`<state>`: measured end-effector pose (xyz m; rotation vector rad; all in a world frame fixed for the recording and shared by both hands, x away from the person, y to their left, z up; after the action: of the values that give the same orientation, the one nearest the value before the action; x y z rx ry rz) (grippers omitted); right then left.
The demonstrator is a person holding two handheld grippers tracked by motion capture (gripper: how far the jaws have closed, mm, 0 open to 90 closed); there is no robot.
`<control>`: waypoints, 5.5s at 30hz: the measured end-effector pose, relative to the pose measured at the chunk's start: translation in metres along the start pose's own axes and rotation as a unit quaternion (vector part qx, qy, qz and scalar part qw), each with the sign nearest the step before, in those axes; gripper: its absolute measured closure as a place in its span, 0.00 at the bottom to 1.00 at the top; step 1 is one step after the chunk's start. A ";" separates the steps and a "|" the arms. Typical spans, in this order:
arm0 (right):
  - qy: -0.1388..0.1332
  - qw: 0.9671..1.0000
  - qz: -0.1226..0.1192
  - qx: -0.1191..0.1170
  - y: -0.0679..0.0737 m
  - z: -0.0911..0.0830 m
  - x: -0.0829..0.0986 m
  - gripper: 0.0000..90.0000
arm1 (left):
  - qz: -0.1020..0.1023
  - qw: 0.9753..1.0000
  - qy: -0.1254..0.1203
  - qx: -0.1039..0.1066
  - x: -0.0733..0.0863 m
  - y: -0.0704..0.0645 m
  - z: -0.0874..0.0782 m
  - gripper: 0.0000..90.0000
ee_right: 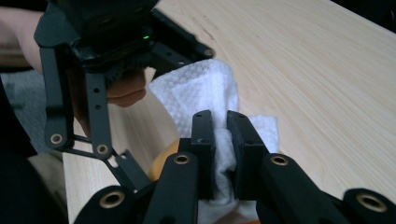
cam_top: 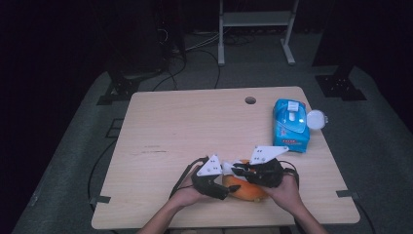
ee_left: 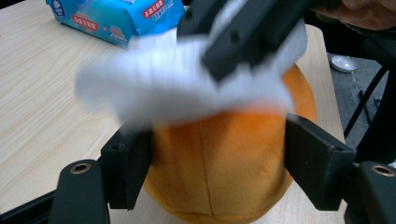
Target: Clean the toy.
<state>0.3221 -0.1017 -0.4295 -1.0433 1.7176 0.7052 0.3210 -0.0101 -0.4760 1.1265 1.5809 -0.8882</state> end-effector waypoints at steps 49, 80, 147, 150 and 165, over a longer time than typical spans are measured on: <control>-0.009 0.998 0.023 0.062 -0.032 0.001 0.017 0.90 | 0.024 0.999 -0.011 -0.038 0.012 0.035 -0.017 0.37; -0.003 0.997 0.048 0.065 -0.043 -0.010 0.031 0.89 | -0.021 0.999 -0.015 -0.029 0.017 0.048 -0.029 0.37; -0.007 0.992 0.119 0.042 -0.055 -0.008 0.042 0.89 | 0.002 1.000 -0.015 0.001 0.020 0.038 -0.026 0.36; 0.000 0.991 0.124 0.041 -0.055 -0.010 0.047 0.89 | 0.003 1.000 -0.014 -0.001 0.020 0.039 -0.026 0.36; -0.017 0.996 0.091 0.010 -0.030 -0.007 0.029 0.89 | -0.033 0.999 -0.019 -0.014 0.022 0.048 -0.028 0.34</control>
<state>0.3412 -0.1311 -0.4543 -0.8644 1.8020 0.8140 0.3564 0.0361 -0.4906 1.0377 1.6015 -0.9234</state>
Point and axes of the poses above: each handheld gripper's, and its own axes: z roughly forward along the jaws, x roughly out of its underside, y roughly to its left, the point moved 8 cm from there along z, roughly forward along the jaws, and after that the axes turned 13 degrees about -y, right-handed, at the moved point
